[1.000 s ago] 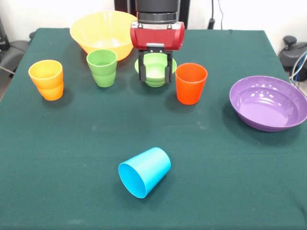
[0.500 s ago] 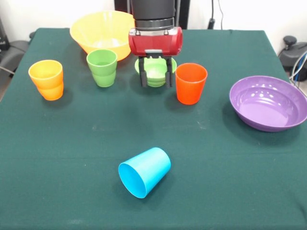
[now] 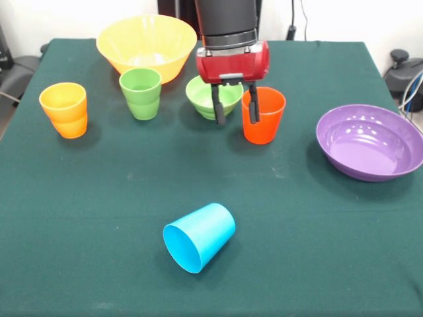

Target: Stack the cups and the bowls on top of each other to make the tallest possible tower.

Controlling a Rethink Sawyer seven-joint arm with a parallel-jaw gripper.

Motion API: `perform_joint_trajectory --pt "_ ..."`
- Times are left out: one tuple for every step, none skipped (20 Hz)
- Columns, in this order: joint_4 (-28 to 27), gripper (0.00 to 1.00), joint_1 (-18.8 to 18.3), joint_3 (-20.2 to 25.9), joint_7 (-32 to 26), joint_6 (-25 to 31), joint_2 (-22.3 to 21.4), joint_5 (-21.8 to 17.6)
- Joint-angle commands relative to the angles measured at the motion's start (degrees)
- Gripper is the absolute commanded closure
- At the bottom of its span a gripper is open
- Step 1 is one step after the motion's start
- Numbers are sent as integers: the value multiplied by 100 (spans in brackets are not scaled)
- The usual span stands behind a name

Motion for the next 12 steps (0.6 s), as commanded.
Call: perform_joint_trajectory --pt "292 0 -41 489 617 -260 257 -246" --pt "279 0 -17 454 595 -252 240 -261" --pt "254 0 -9 431 571 -247 261 -276" --pt "249 0 -33 450 563 -258 288 -289" --pt "252 0 -75 498 548 -222 295 -284" --pt "253 0 -102 522 538 -214 300 -289" --pt "286 0 -161 598 534 -162 267 -267" --pt "309 0 -209 653 542 -142 251 -253" --pt "356 0 -300 752 555 -78 198 -210" --pt "370 0 -322 764 544 -38 163 -200" --pt "370 0 -351 744 498 -16 145 -236" --pt "359 0 -367 737 489 -45 176 -259"
